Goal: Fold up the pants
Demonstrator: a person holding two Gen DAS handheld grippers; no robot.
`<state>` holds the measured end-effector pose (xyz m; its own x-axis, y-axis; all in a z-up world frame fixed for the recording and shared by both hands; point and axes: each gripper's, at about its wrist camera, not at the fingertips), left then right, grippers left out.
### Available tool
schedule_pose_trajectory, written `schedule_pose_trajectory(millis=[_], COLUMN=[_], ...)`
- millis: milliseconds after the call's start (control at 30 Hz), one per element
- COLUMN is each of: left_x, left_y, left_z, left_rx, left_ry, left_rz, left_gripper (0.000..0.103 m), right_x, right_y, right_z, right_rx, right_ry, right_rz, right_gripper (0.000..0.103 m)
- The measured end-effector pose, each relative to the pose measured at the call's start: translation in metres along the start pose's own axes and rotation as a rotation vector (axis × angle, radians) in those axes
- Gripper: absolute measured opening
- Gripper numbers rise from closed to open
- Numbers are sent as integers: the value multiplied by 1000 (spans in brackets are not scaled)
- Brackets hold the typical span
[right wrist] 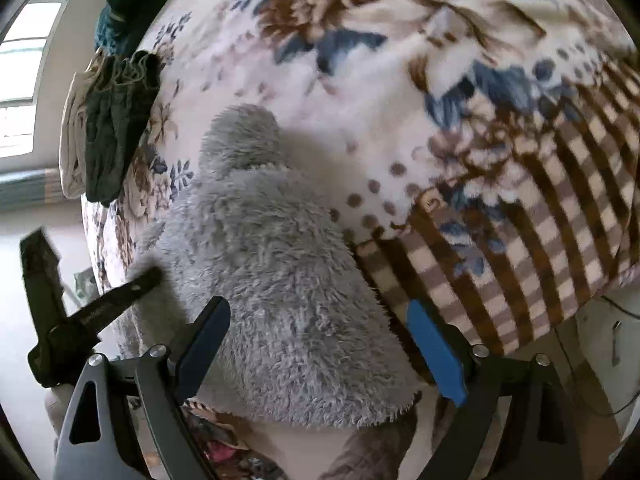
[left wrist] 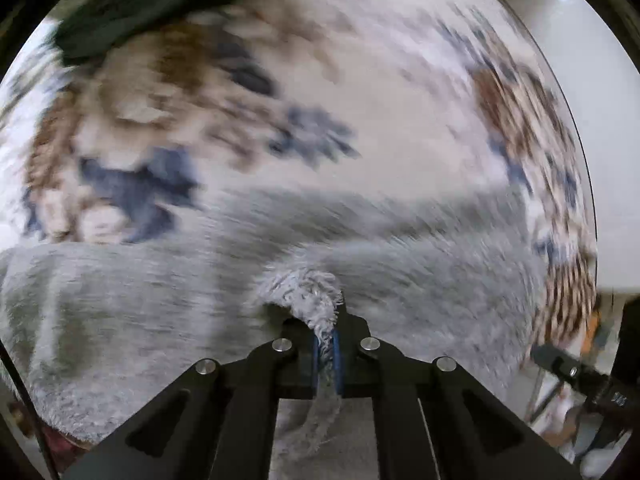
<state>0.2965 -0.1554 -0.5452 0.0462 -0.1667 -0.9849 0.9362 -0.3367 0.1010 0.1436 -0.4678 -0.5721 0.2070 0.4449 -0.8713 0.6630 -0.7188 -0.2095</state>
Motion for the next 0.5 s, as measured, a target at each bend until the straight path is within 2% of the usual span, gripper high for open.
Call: schedule_pose_trajectory(millis=[33,100,167,233,300,367,433,500], left_x=[-9,-11,-18,-25,-29,-33,-31,-30], left_y=[-3,-9,-19,-27,-34,-45,-53,-61], left_z=[-21,-52,-71,-71,-69,-74,-79,-82], left_rx=[-54,-130,-203,-188,-172,-190,-246,-281], left_ry=[12,-1,-64,-59,-28,-94,-179,-213], left_rz=[17,-2,13,10,18,39,48,62], left_gripper=[3,3,6,12,33,37,47,65], right_x=[3,6,8,14,14,13,12,12], right_y=[2,3,3,2,1,-1,-1,-2], right_z=[5,7,6,-1,-6,-13,-17,-17], right_rx=[12,20,22,23,14,-5,-17,-22], right_ry=[8,28,41,45,57,53,52,52], right_rz=[-9,-12,-26,-36,-43,-44,-50,-57], right_gripper=[92,92,92,92,92,92,92,92])
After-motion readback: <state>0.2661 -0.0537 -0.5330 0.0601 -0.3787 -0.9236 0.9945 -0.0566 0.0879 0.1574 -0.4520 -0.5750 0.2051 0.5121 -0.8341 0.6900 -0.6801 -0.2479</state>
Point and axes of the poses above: each gripper's, at about its wrist camera, not at the fingertips, and x roughly the way its jaws point, z to its right, y to its top, and after that the axes turned 10 degrees about x, right-handed
